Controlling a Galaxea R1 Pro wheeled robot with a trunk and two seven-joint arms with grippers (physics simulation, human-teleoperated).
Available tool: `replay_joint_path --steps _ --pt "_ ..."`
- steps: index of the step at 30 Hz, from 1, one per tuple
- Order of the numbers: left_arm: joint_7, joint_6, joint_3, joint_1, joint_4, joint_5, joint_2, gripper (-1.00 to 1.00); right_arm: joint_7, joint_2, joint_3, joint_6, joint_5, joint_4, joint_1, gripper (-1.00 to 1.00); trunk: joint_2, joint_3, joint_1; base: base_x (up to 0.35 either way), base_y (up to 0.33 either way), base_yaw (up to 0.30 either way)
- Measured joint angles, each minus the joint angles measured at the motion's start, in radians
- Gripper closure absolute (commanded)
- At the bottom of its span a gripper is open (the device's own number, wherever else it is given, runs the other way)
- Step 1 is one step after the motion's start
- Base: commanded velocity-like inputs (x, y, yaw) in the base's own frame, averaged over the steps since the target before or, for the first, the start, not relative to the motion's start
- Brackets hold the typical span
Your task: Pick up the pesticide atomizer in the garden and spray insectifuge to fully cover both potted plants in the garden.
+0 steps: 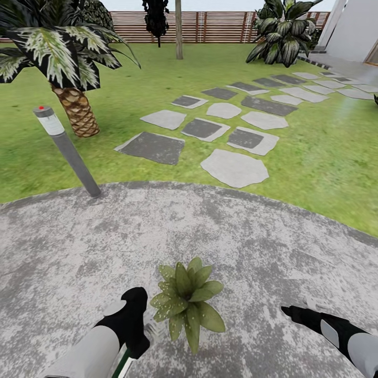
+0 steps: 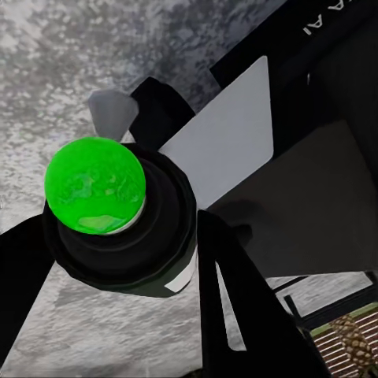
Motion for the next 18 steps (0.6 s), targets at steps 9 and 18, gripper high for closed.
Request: replay_joint_path --steps 9,18 --pt "0.001 0.0 0.001 0.0 -0.03 0.005 -0.001 1.0 0.0 0.0 0.0 0.0 0.0 0.0 0.0 -1.0 0.0 0.0 0.0 0.0 0.0 0.0" --pt "0.0 0.0 0.0 0.0 -0.082 0.011 -0.002 1.0 0.0 0.0 0.0 0.0 0.0 0.0 0.0 -1.0 0.0 -0.005 0.0 -0.134 -0.185 0.068"
